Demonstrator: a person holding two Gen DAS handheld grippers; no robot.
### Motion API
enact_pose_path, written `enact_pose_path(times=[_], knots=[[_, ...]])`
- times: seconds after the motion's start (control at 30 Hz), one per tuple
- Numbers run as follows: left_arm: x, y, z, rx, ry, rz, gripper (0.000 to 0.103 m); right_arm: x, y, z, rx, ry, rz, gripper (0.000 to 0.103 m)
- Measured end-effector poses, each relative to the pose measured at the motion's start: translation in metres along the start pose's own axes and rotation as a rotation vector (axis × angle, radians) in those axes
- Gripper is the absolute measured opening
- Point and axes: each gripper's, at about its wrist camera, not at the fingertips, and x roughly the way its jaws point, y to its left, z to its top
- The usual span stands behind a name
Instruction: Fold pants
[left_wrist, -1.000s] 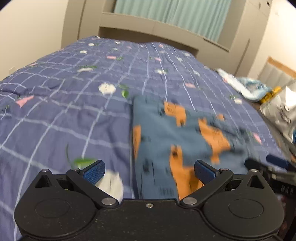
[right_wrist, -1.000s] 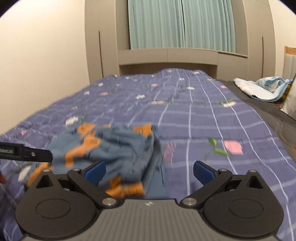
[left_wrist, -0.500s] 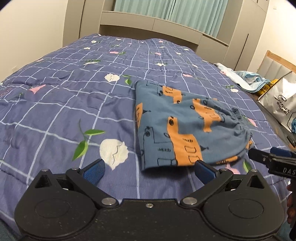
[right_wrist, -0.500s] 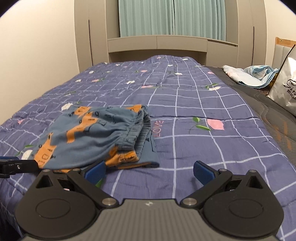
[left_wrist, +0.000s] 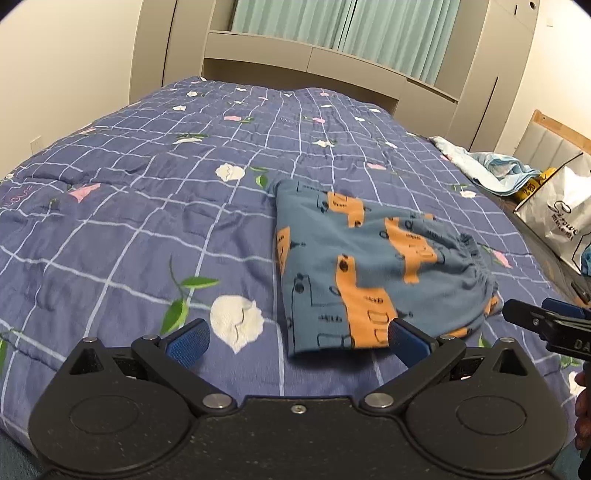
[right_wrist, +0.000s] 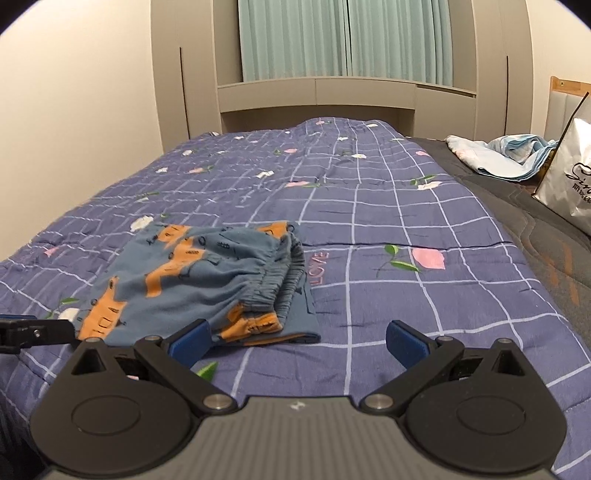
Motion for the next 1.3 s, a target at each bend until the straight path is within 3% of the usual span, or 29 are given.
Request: enact_pose_path(times=[0.17, 0.57, 0.97, 1.3], knots=[[0.012, 0.002, 0.011, -0.027, 0.001, -0.026, 0.102, 0.003, -0.006, 0.011, 0.003, -0.043, 0.095, 0.103], [0.053, -0.010, 0.029, -0.017, -0.016, -0.066, 0.102, 0.078, -0.021, 0.050, -0.076, 0.034, 0.293, 0.103], [0.078, 0.000, 0.027, -0.058, 0.023, -0.089, 0.102, 0.147, -0.034, 0.063, -0.024, 0.144, 0.364, 0.103], [0.082, 0.002, 0.023, -0.054, 0.014, -0.100, 0.103, 0.152, -0.044, 0.054, 0.025, 0.131, 0.404, 0.103]])
